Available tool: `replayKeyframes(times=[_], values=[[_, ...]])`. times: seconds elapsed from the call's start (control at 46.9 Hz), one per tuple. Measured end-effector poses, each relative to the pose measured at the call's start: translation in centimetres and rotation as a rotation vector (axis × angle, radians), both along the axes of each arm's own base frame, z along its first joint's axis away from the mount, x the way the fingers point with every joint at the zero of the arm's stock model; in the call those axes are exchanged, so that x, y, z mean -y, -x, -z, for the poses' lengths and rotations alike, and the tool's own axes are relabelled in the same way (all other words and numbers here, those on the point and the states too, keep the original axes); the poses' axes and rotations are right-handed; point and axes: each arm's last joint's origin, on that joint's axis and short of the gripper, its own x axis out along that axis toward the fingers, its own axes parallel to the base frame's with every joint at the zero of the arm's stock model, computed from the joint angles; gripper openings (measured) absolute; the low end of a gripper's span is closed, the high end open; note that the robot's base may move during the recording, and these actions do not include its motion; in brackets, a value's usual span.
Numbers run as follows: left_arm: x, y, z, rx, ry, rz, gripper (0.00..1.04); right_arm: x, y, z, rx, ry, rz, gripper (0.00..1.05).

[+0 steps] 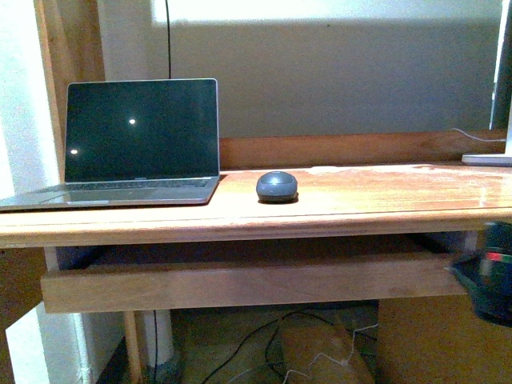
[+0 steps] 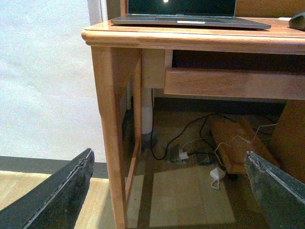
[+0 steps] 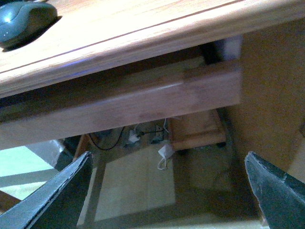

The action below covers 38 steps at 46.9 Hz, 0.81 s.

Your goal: Place mouse

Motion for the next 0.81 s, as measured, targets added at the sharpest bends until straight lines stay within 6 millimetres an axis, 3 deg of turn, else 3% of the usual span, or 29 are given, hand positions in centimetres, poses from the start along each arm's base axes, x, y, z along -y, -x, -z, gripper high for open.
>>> replayKeyframes(times=[0.17, 0.511, 0.66, 0.81], values=[[0.0, 0.0, 0.0, 0.000, 0.000, 0.000, 0.97, 2.7, 5.1, 0.7, -0.012, -0.059, 0.024, 0.97], [0.0, 0.0, 0.0, 0.000, 0.000, 0.000, 0.97, 4.4, 12.6, 3.0, -0.028, -0.100, 0.015, 0.97], [0.0, 0.0, 0.0, 0.000, 0.000, 0.000, 0.97, 5.6, 14.1, 3.2, 0.188, 0.125, 0.160, 0.74], [0.0, 0.0, 0.0, 0.000, 0.000, 0.000, 0.97, 6.9, 14.2, 4.4, 0.203, 0.250, 0.168, 0.36]])
